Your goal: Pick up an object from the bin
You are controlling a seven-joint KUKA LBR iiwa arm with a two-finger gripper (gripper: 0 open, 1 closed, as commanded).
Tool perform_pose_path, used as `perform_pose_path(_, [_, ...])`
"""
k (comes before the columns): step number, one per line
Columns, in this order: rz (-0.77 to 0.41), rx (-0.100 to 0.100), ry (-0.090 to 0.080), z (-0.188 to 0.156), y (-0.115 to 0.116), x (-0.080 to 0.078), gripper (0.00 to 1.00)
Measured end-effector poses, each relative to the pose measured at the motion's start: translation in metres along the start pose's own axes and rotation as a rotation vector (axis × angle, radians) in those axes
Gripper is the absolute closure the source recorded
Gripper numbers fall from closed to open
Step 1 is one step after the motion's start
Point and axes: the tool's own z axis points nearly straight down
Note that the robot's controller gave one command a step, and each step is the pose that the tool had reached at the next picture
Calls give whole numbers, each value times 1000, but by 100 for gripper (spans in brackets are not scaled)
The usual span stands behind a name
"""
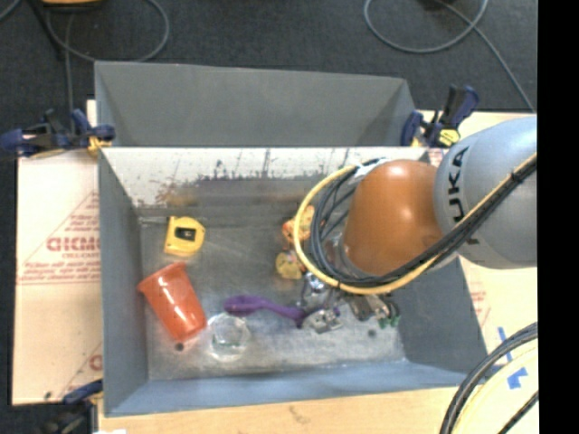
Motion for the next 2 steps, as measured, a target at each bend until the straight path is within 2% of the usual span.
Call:
perform_pose_path(1, [-30,1,-2,-17,0,0,100])
perform_pose_path(2, [-28,0,4,-71,9,-4,100])
